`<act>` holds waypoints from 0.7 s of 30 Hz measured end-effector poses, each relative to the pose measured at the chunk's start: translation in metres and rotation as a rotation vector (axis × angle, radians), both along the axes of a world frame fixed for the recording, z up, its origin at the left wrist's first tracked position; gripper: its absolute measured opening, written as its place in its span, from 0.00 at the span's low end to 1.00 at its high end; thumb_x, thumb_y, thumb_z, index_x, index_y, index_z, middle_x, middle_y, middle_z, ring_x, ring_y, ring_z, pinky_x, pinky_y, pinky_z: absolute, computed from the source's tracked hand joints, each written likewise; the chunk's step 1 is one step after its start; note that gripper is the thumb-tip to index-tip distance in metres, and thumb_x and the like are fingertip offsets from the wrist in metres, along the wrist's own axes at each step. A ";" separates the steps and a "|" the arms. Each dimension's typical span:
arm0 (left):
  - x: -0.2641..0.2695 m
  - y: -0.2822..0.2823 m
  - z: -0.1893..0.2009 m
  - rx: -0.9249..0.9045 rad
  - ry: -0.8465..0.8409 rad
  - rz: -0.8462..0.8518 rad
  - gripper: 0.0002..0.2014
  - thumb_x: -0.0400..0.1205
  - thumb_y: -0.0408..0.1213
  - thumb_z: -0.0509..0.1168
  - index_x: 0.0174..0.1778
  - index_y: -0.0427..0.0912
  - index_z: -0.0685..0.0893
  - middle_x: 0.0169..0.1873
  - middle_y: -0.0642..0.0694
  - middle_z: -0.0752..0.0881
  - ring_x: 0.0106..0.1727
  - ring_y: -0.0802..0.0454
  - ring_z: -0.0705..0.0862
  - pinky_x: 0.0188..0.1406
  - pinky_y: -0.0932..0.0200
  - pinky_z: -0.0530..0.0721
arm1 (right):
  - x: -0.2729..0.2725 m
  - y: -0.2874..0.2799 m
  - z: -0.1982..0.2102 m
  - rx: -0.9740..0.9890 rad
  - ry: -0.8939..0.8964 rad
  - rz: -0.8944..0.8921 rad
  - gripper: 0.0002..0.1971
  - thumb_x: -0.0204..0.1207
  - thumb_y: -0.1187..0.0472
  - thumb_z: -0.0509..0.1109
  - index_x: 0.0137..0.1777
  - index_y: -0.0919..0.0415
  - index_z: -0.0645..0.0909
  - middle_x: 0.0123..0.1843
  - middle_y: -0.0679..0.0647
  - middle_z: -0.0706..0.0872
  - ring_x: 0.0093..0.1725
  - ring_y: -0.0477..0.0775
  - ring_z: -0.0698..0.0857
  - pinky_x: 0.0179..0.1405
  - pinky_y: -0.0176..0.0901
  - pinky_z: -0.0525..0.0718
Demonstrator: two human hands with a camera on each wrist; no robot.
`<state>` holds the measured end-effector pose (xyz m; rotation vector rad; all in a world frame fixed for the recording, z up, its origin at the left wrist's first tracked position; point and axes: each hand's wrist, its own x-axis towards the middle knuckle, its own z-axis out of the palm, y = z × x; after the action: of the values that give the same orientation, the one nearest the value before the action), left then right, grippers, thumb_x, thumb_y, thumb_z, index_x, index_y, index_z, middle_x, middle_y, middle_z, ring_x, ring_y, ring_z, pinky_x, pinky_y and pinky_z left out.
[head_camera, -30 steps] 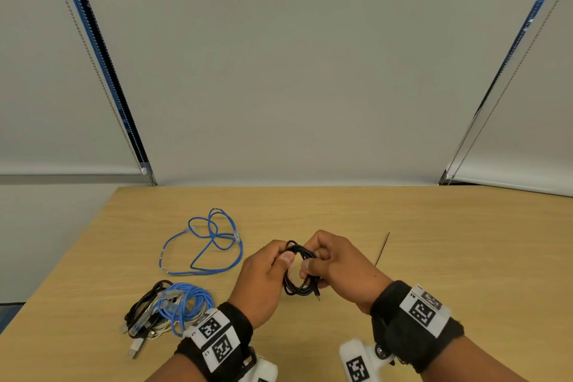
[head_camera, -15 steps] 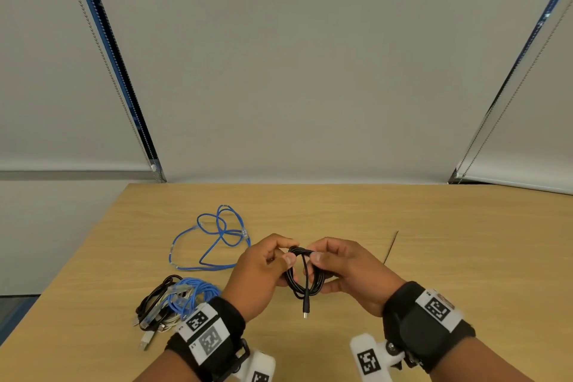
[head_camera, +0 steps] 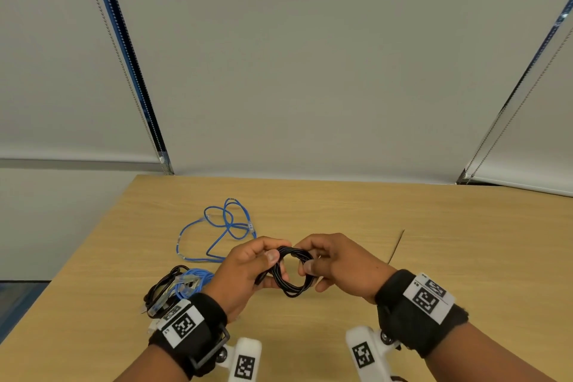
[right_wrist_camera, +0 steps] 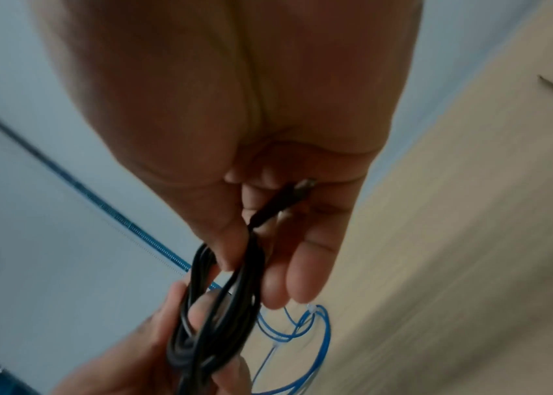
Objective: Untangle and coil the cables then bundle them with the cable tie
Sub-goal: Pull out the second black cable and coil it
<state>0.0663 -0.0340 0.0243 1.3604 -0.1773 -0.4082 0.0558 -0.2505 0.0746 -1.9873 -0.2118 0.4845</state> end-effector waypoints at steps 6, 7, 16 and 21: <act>-0.007 0.011 -0.002 0.098 -0.102 0.095 0.15 0.77 0.41 0.73 0.59 0.57 0.89 0.35 0.40 0.77 0.41 0.43 0.84 0.46 0.47 0.89 | 0.004 0.027 -0.007 -0.077 -0.057 -0.050 0.04 0.83 0.65 0.70 0.52 0.59 0.86 0.40 0.52 0.92 0.34 0.48 0.89 0.42 0.46 0.91; -0.008 0.014 -0.002 0.113 -0.111 0.105 0.15 0.76 0.40 0.74 0.58 0.56 0.90 0.35 0.39 0.75 0.41 0.42 0.84 0.46 0.44 0.89 | 0.005 0.031 -0.008 -0.082 -0.063 -0.038 0.04 0.83 0.65 0.70 0.52 0.60 0.86 0.39 0.52 0.92 0.33 0.48 0.89 0.42 0.46 0.91; -0.024 0.068 -0.009 0.103 -0.094 -0.030 0.12 0.80 0.30 0.69 0.58 0.42 0.91 0.40 0.38 0.91 0.42 0.48 0.90 0.47 0.57 0.86 | 0.008 0.055 -0.016 0.044 0.202 0.216 0.07 0.83 0.69 0.68 0.54 0.61 0.88 0.40 0.54 0.90 0.34 0.49 0.87 0.41 0.42 0.89; -0.026 0.078 -0.018 0.354 -0.110 0.174 0.14 0.84 0.29 0.69 0.56 0.54 0.91 0.33 0.44 0.81 0.37 0.51 0.82 0.40 0.58 0.83 | 0.010 0.084 -0.034 -0.083 0.014 0.094 0.04 0.83 0.65 0.69 0.51 0.62 0.86 0.39 0.56 0.91 0.31 0.48 0.88 0.40 0.48 0.92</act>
<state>0.0408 0.0437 0.0063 1.7338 -0.0773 -0.2241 0.0661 -0.1663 0.0404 -2.0606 -0.2817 0.5759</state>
